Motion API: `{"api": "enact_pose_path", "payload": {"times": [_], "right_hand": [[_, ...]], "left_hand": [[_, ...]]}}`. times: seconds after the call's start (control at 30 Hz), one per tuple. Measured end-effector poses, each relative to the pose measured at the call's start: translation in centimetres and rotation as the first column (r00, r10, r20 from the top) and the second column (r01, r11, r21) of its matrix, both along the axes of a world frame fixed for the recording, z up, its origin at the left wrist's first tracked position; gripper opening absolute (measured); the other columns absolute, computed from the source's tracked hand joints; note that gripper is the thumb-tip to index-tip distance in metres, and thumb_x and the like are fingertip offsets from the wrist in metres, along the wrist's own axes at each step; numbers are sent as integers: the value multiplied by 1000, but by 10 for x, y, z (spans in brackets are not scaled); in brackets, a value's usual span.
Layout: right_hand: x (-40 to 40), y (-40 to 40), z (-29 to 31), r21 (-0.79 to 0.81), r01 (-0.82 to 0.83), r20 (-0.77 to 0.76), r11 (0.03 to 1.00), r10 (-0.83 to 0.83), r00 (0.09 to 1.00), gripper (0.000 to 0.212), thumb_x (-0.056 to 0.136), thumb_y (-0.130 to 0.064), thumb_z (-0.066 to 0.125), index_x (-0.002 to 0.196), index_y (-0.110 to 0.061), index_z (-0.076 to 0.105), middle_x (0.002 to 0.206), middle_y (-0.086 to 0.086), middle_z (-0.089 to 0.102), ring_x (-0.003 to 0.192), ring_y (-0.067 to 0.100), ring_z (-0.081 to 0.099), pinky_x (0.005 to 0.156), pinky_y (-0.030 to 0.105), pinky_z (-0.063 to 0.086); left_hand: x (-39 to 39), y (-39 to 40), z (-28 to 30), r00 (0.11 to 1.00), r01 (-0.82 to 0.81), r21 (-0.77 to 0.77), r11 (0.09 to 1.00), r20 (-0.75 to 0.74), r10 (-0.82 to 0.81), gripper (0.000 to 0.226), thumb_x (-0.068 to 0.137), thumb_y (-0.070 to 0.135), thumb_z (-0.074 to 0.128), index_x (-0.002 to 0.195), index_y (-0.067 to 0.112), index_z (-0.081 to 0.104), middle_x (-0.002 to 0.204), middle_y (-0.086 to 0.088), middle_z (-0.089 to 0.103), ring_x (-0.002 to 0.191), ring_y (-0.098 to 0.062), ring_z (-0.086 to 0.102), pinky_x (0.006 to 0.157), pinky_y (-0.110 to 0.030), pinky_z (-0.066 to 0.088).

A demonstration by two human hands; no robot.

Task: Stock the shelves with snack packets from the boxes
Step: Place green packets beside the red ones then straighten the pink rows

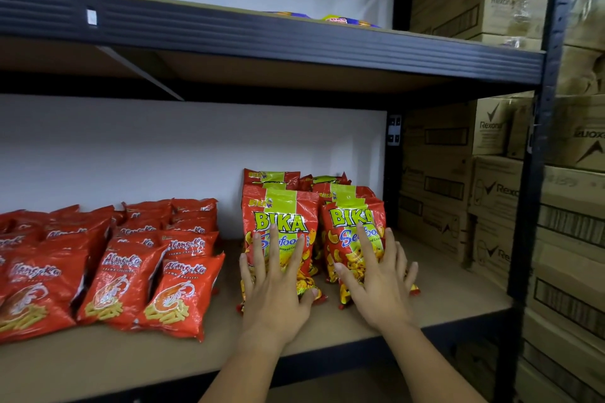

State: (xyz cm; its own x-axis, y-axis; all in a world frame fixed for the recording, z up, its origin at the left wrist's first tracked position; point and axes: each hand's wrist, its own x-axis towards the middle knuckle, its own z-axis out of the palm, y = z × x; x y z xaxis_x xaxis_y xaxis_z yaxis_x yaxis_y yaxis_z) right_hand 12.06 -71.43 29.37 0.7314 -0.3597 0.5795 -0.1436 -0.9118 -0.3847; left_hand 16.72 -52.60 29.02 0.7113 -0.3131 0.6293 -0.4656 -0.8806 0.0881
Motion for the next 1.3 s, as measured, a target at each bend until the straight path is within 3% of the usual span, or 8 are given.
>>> {"api": "enact_pose_path", "payload": {"times": [0.2, 0.33, 0.43, 0.53, 0.7, 0.87, 1.17, 1.3], "right_hand": [[-9, 4, 4, 6, -28, 65, 1000, 27, 998, 86, 83, -64, 46, 148, -57, -10, 165, 1, -2, 152, 27, -3, 118, 61, -5], [-13, 4, 7, -7, -48, 57, 999, 48, 997, 103, 72, -62, 58, 147, -58, -12, 164, -3, -9, 151, 24, -11, 118, 60, -9], [-12, -6, 10, -24, -70, -36, 997, 69, 997, 115, 65, -76, 59, 141, -59, -26, 159, -4, -32, 146, 25, -29, 115, 61, -15], [-4, -23, 12, 21, -83, -158, 996, 85, 984, 129, 45, -105, 43, 134, -59, -38, 148, -5, -50, 140, 28, -42, 115, 61, -14], [22, -33, 9, 189, -135, -233, 973, 178, 956, 135, 39, -102, 53, 133, -61, -36, 153, -9, -41, 149, 35, -16, 117, 64, 13], [47, -41, 7, 196, -143, -226, 970, 187, 956, 137, 42, -94, 63, 137, -60, -30, 156, -8, -36, 146, 40, 9, 114, 58, 21], [62, -48, 4, 221, -211, -129, 952, 243, 962, 139, 40, -91, 68, 143, -59, -21, 159, -9, -27, 147, 39, 9, 113, 60, 20], [56, -43, 5, 182, -196, -29, 964, 204, 978, 148, 36, -95, 65, 148, -50, -21, 160, -6, -24, 150, 27, -12, 117, 62, 14]], "left_hand": [[0, -1, -1, 993, 65, -54, 996, 101, -59, 78, 95, 68, 32, 155, 43, -10, 164, -1, -25, 150, -28, -26, 120, -56, -2], [6, -15, 12, 975, 174, -112, 978, 156, -155, 66, 101, 61, 25, 156, 43, -5, 166, 7, -17, 152, -21, -19, 123, -54, 7], [20, -36, 52, 960, 245, -94, 965, 164, -228, 70, 98, 72, 20, 154, 46, -11, 164, 11, -21, 150, -16, -26, 123, -48, 0], [46, -70, 94, 966, 235, 18, 972, 102, -236, 89, 83, 90, 18, 155, 46, -9, 167, 5, -12, 151, -21, -21, 125, -49, 4], [85, -131, 116, 969, 219, 216, 951, -163, -186, 107, 69, 99, 27, 157, 41, 6, 168, -3, 0, 152, -36, -9, 122, -55, 8], [112, -157, 114, 985, 129, 279, 952, -149, -89, 105, 72, 95, 32, 157, 38, 10, 163, -9, 19, 147, -42, 13, 119, -56, 18], [129, -160, 95, 995, 90, 189, 978, 34, -98, 85, 86, 85, 19, 156, 38, 13, 162, -10, 22, 149, -41, 7, 119, -62, 6], [123, -161, 95, 975, 140, 166, 976, 150, -165, 80, 89, 80, 14, 157, 37, 13, 165, -8, 15, 152, -35, -2, 119, -59, -5]]}}
